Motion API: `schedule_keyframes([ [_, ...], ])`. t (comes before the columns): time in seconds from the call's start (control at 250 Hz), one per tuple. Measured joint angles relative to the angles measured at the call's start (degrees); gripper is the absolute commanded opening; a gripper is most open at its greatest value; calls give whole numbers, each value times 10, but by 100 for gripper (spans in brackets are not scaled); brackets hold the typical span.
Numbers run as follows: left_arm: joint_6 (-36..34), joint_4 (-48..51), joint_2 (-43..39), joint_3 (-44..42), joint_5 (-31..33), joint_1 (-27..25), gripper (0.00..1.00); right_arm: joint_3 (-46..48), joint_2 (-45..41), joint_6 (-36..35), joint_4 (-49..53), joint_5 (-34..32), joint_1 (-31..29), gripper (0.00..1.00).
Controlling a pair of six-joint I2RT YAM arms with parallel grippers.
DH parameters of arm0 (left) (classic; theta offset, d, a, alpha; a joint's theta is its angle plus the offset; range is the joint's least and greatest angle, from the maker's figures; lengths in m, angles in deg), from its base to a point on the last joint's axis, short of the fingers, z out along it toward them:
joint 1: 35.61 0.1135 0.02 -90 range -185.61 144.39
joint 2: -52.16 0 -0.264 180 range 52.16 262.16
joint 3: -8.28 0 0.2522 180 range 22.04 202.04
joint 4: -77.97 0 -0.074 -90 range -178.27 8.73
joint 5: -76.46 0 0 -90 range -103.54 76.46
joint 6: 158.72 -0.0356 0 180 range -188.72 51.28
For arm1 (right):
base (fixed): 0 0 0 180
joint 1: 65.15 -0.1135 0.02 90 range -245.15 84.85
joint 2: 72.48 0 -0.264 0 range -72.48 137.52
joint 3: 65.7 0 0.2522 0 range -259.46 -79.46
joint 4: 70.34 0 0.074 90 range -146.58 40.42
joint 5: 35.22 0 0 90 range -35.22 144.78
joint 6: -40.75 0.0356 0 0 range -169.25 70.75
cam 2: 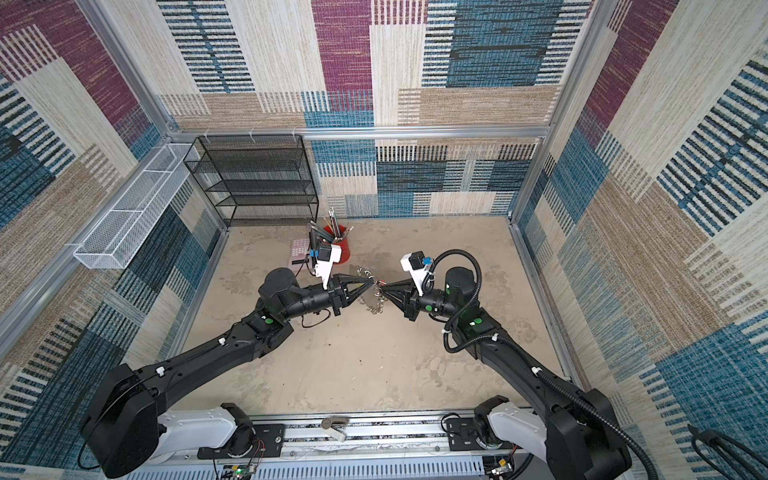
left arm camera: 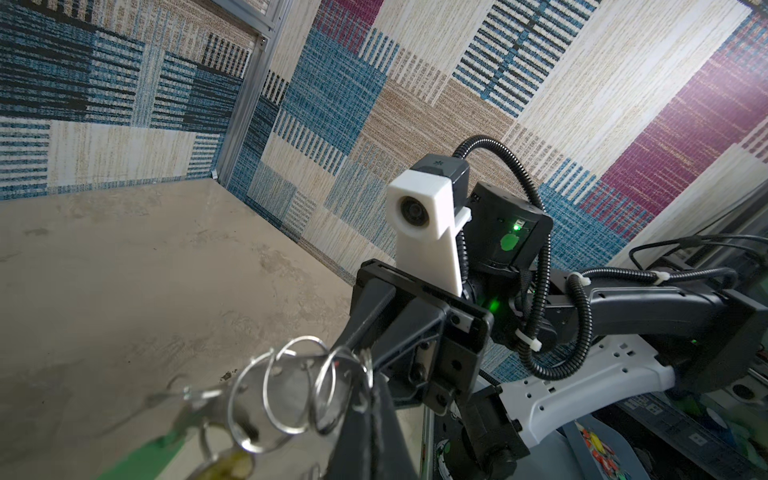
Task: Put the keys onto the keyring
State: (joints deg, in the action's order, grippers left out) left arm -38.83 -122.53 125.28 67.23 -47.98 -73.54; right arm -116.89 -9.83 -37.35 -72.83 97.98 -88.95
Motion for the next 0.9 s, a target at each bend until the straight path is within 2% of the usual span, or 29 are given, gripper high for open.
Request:
schedule_keyframes([
  [0.312,-25,53,-2,11,-3,0,0,-9,-18,-15,34,-35,0,17],
  [0.776,-31,58,9,13,-13,1,0,-10,-25,-14,33,-48,-6,16],
  [0.9,-35,65,0,13,-10,5,0,-5,-29,-14,34,-70,-6,23],
])
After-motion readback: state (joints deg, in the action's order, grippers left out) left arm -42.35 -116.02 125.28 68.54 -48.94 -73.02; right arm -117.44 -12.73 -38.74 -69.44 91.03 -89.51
